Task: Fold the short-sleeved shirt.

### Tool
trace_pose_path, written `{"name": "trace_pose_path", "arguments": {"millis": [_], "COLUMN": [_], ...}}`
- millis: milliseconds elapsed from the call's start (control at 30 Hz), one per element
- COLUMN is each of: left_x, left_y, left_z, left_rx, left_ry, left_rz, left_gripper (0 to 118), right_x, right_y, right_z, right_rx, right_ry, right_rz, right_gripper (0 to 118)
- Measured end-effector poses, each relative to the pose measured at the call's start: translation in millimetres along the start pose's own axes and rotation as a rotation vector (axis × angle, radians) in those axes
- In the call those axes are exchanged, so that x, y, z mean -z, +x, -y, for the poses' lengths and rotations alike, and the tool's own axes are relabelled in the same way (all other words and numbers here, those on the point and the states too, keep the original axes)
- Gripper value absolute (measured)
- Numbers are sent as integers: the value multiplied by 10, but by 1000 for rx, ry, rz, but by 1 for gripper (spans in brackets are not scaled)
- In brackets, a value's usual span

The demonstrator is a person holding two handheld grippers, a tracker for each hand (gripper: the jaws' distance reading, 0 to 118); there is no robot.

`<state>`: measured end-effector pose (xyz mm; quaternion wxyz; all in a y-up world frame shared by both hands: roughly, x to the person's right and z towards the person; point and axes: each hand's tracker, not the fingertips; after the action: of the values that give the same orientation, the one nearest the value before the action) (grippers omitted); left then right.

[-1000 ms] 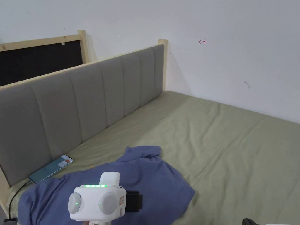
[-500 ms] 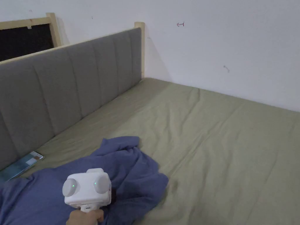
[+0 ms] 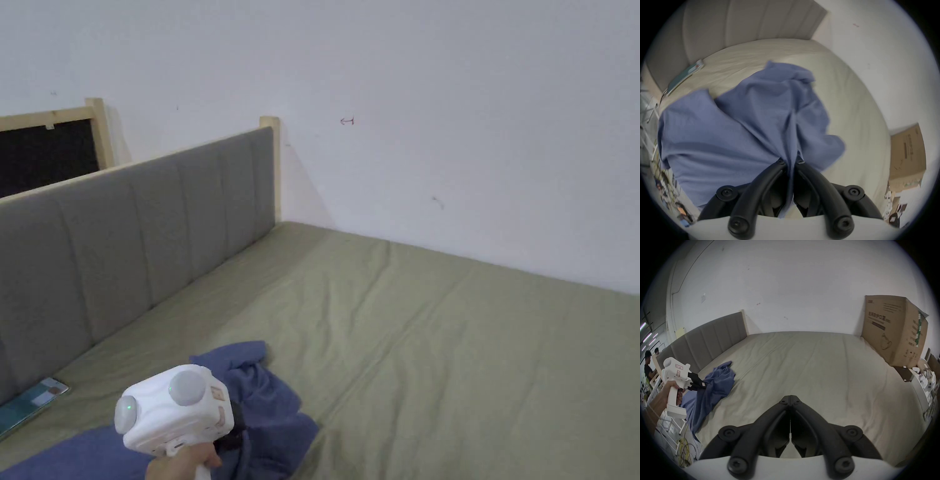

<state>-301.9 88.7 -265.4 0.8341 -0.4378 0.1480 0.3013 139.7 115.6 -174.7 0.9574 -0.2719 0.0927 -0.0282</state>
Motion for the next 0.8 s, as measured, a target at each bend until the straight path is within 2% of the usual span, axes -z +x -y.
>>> {"name": "trace_pose_path", "arguments": {"millis": [133, 267, 433, 533, 567, 633, 667, 733, 800], "left_x": [-123, -254, -457, -591, -610, -478, -351, 1, 336], "left_y": [651, 1514, 2339, 2680, 2725, 2824, 2840, 2799, 2783], "left_z": [-33, 125, 688, 1134, 1283, 1552, 1711, 1923, 2151], "left_rx": [-2, 173, 241, 346, 369, 501, 528, 490, 514], "left_ry": [14, 14, -92, -166, -168, -179, -199, -277, -324], "left_rz": [208, 318, 673, 780, 776, 709, 609, 539, 441], "left_gripper": [4, 4, 4, 4, 4, 4, 4, 4, 4], "right_x": [-238, -491, -853, -1085, -1145, -1237, -1253, -1254, -1224], "right_y": [329, 666, 1064, 1231, 1284, 1376, 1419, 1482, 1565], "right_z": [-112, -222, -338, -362, -354, -283, -237, -121, 8], "right_rx": [60, 112, 158, 188, 208, 233, 231, 235, 245], "right_ry": [52, 105, 177, 202, 208, 217, 210, 186, 144], "right_rz": [58, 129, 242, 315, 329, 329, 329, 357, 360], "right_gripper": [0, 0, 0, 0, 0, 0, 0, 0, 0]}}
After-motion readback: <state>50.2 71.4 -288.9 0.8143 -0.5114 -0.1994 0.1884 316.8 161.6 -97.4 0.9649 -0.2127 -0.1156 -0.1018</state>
